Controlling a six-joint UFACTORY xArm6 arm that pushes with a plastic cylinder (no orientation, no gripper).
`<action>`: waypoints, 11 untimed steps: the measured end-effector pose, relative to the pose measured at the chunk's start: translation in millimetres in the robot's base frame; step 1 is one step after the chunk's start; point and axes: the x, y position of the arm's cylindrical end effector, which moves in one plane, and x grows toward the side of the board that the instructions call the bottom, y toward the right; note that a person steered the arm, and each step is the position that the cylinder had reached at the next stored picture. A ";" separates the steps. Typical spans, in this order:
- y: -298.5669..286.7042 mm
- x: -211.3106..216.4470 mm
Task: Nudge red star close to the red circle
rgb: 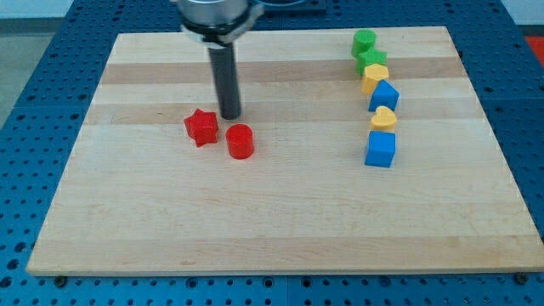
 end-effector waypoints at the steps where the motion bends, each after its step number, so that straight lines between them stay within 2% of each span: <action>1: -62.6 -18.8; 2: -71.5 -17.3; 3: -61.7 7.2; 5: -55.6 26.3; 8: 11.7 43.6; 11: 25.0 71.5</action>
